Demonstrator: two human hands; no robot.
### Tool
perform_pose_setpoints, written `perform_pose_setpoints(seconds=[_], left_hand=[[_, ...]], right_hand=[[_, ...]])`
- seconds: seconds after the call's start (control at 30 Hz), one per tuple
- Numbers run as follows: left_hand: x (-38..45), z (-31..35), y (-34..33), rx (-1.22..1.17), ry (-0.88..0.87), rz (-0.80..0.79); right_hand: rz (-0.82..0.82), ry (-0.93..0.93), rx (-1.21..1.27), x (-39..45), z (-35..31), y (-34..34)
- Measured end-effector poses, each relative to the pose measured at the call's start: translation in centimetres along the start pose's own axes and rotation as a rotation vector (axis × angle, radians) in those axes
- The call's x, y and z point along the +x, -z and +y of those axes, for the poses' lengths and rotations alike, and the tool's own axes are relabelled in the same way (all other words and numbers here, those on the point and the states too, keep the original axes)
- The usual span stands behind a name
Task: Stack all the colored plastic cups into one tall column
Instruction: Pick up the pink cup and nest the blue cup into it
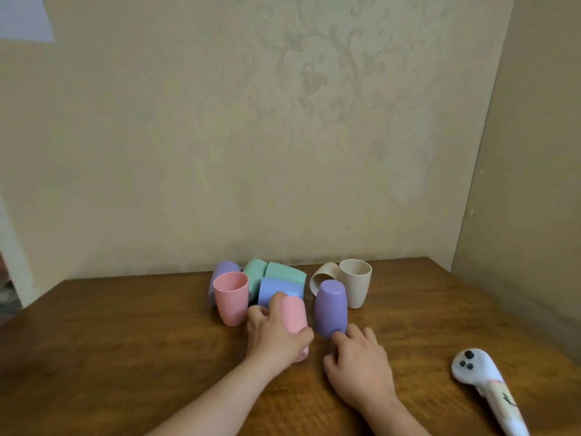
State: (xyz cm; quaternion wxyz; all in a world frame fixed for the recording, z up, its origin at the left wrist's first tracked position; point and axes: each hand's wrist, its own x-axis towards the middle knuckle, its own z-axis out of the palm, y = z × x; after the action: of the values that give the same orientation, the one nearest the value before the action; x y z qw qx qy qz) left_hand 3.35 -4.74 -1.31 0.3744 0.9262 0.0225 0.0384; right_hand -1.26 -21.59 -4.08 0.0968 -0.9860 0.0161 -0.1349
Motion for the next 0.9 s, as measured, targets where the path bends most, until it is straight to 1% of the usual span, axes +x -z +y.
perform_pose_setpoints(seconds=[0.07,0.13,0.37,0.43,0.57,0.67,0.77,0.8,0.83,0.9], left_hand=[[-1.3,-1.3,0.7,-0.153,-0.040,-0.004],[-2.0,-2.6,1.9,-0.235,-0.095,0.028],[-3.2,-6.9,7.6,-0.231,-0.235,0.075],[-3.2,-8.1,8.0,-0.232,-0.258,0.094],[-3.1,-9.6,7.0,-0.291,-0.245,0.108],[-3.0,-9.5,6.9,-0.323,-0.254,0.060],[-2.6,-9.7,7.1,-0.437,-0.197,0.022],[-2.3,-9.9,7.0,-0.475,-0.185,0.020],[-2.1,-10.0,6.9,-0.498,-0.184,0.018],[-1.7,-10.1,6.7,-0.484,-0.201,0.032]], right_hand=[[0.010,-0.003,0.010,-0.1,0.0,0.0],[0.010,-0.006,0.016,-0.1,-0.1,0.0],[0.010,-0.010,0.046,-0.3,0.1,0.0],[0.008,-0.012,0.039,-0.2,0.1,-0.1],[0.010,-0.005,0.031,-0.1,0.1,-0.3],[0.047,0.016,0.030,-0.3,0.2,-0.2],[0.226,0.174,0.036,0.3,-0.6,0.1],[0.256,0.242,0.058,0.9,-1.4,0.4],[0.255,0.306,0.093,1.9,-2.6,1.1],[0.216,0.369,0.200,4.8,-5.2,2.5]])
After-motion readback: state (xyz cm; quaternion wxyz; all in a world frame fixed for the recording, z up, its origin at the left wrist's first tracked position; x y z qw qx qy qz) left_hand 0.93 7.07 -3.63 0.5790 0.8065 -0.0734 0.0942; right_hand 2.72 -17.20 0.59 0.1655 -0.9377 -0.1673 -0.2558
